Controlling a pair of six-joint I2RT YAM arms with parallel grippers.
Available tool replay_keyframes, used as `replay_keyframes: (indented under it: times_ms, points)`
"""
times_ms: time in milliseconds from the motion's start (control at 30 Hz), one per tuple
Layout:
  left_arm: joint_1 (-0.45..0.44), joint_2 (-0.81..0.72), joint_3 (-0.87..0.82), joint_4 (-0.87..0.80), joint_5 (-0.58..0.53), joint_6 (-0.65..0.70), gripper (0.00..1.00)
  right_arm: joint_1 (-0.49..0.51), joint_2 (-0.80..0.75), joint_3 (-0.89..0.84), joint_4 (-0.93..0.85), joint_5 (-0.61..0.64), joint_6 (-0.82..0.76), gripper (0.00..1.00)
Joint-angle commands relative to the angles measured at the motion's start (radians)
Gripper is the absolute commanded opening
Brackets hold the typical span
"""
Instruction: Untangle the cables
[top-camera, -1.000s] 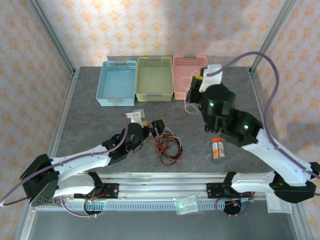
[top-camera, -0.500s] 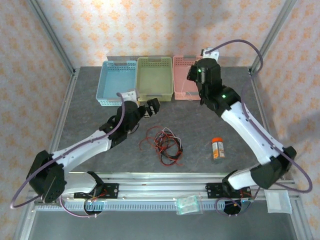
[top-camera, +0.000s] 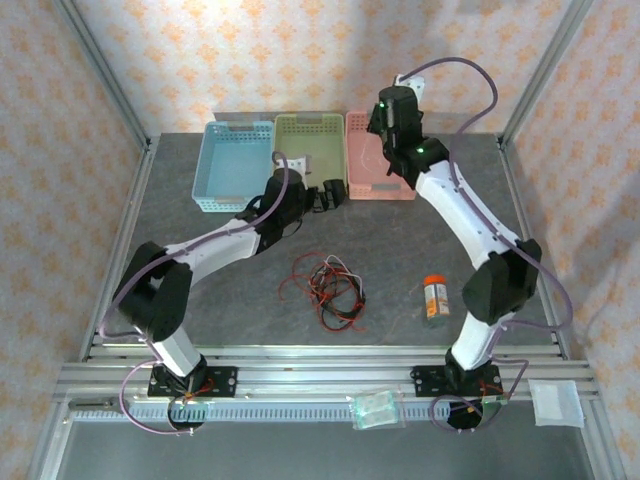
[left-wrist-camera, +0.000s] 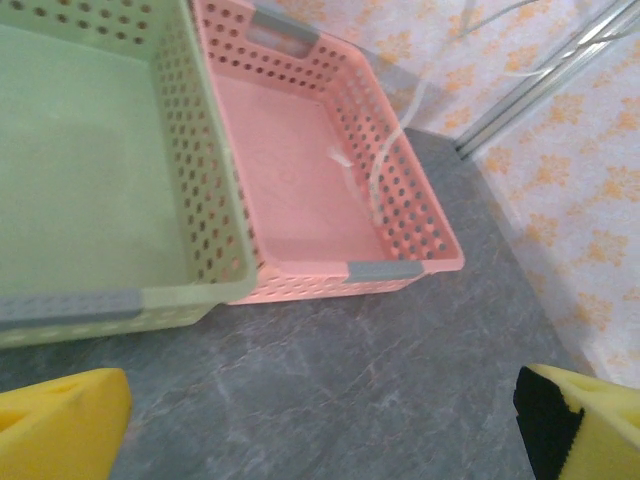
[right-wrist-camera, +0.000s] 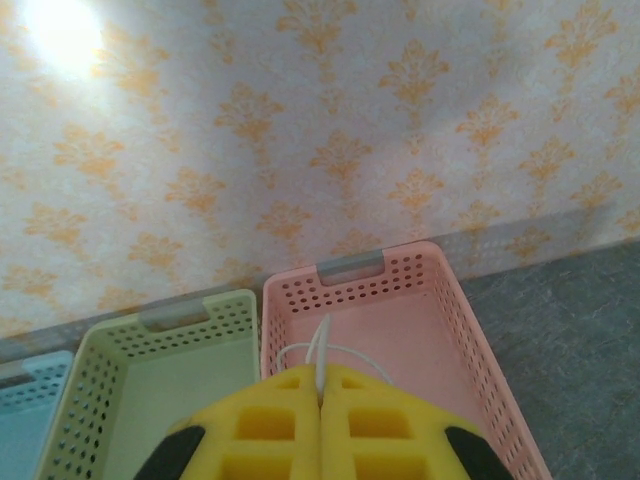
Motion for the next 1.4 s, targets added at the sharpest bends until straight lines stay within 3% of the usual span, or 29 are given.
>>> replay_keyframes:
  times_ms: [0, 233, 433, 533, 700, 867, 1200, 1367]
  points:
    - [0.004, 0.034, 0.062, 0.003, 0.073, -0.014, 0.99, -0.043, 0.089, 0.083, -0.028, -0.034, 0.043, 0.00]
    - [0.005, 0.075, 0.086, -0.009, 0.058, -0.011, 0.99, -0.109, 0.306, 0.256, -0.089, -0.121, 0.076, 0.00]
    - [0.006, 0.124, 0.117, -0.006, 0.016, -0.005, 0.99, -0.158, 0.427, 0.308, -0.107, -0.184, 0.127, 0.14]
    - [0.006, 0.150, 0.140, -0.009, 0.002, -0.012, 0.99, -0.186, 0.471, 0.331, -0.116, -0.249, 0.141, 0.26]
    - [0.000, 0.151, 0.128, -0.001, -0.045, -0.021, 0.99, -0.192, 0.483, 0.342, -0.126, -0.288, 0.105, 0.36]
    - [-0.018, 0.128, 0.093, -0.023, -0.061, -0.032, 0.99, -0.186, 0.367, 0.197, -0.071, -0.311, 0.083, 0.38]
    - [-0.134, -0.048, -0.041, -0.134, -0.124, 0.036, 0.98, -0.095, -0.076, -0.389, 0.118, -0.297, 0.081, 0.41]
    - [-0.194, -0.158, -0.151, -0.168, -0.149, 0.039, 0.97, -0.047, -0.252, -0.615, 0.145, -0.367, 0.102, 0.37]
